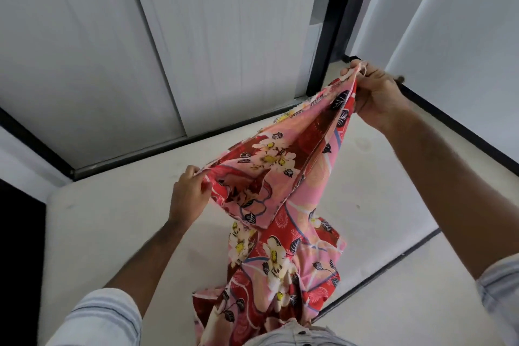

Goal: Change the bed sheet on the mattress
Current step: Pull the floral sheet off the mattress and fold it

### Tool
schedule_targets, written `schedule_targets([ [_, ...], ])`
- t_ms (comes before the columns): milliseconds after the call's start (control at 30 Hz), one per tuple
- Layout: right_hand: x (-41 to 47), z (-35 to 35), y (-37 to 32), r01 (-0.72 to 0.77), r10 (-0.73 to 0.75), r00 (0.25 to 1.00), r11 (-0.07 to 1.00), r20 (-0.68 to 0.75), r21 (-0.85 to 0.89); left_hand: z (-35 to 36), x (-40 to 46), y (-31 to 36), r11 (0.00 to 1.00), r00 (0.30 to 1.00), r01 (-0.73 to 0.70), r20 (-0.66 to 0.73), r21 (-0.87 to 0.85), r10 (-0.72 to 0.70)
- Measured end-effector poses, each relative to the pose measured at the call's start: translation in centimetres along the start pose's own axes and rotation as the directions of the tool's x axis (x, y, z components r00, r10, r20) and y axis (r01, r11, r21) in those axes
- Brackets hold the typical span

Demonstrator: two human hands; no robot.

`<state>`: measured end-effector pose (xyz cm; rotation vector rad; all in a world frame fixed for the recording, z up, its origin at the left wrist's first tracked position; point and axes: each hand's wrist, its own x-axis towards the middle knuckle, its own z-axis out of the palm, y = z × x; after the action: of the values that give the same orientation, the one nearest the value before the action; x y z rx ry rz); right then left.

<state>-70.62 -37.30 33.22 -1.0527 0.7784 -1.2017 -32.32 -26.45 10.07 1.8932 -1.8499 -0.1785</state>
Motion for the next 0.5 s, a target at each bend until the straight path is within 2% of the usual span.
schedule_targets([
  [100,1.0,1.1,0.1,0.006,-0.006,1.0,1.0,0.025,0.022,-2.4,1.2,-0.4,0.982,0.991,0.136,-0.037,0.128,-0.132],
  [167,1.8,1.9,0.0,0.013,-0.015,0.999,0.999,0.045,0.037,-4.0,1.5,-1.0,0.974,0.984,0.181,-0.025,0.137,-0.179],
  [233,2.5,2.8,-0.2,0.02,-0.022,0.999,0.999,0.045,0.046,-5.4,1.4,-2.3,0.976,0.985,0.169,-0.002,0.137,-0.17],
  [500,3.9,5.8,-0.6,0.03,-0.035,0.996,0.998,0.081,0.062,-10.1,-0.3,-7.3,0.921,0.992,0.053,0.085,0.386,-0.093],
])
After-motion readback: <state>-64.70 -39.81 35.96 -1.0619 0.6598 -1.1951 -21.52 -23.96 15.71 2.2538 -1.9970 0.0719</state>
